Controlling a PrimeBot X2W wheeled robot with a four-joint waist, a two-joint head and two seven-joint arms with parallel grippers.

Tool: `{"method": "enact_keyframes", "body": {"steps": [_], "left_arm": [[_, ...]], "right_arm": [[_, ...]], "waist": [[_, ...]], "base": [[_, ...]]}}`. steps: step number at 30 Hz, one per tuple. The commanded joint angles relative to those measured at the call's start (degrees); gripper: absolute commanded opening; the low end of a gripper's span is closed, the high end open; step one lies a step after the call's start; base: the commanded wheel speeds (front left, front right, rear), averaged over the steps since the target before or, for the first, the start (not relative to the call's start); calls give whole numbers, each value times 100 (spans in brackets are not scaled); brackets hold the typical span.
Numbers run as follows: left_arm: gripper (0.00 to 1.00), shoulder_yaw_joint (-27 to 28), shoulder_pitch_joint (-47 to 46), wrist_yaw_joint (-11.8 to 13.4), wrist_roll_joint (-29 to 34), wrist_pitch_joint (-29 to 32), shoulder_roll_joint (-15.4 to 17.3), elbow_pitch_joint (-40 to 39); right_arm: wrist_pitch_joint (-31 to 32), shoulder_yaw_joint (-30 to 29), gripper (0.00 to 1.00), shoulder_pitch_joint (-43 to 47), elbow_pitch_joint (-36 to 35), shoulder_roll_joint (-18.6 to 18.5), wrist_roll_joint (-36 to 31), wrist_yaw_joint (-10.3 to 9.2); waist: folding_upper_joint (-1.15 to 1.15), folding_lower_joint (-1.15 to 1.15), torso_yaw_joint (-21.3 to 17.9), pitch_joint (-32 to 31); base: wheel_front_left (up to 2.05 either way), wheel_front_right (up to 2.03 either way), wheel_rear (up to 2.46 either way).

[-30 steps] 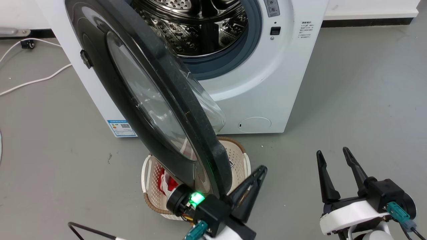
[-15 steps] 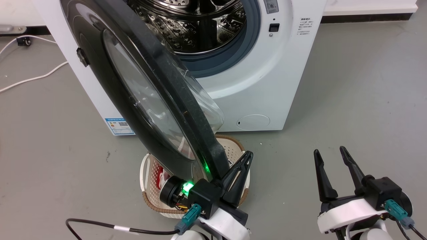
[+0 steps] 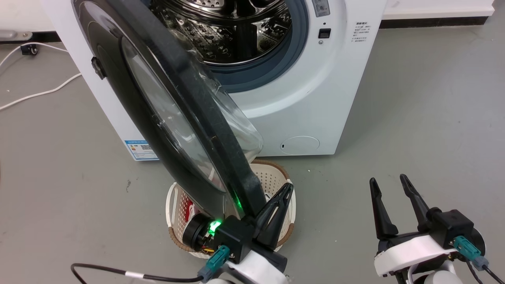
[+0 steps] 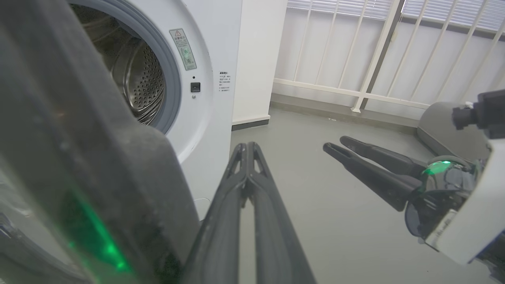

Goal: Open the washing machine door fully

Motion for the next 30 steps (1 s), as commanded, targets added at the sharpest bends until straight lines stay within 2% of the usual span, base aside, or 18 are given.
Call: {"method": "enact_keyframes", "body": {"steps": [1,16,30], "left_arm": [[0,174,105,140,-45,60,184,-12],[0,278,887,679,64,405,567,-969],[0,186,1318,900,62,408,631,-1447]], "right_arm": [[-29,15,100,-95,7,17,22,-4],[14,-3,100,49,-15,17,-31,-4],[166,-19,100,114,-212,16,-106,-4]], "waist": [[0,0,0,-8],[0,0,263,-120],[0,0,1074,-96]], "base": [[0,0,0],[0,0,0],[0,0,0]]}}
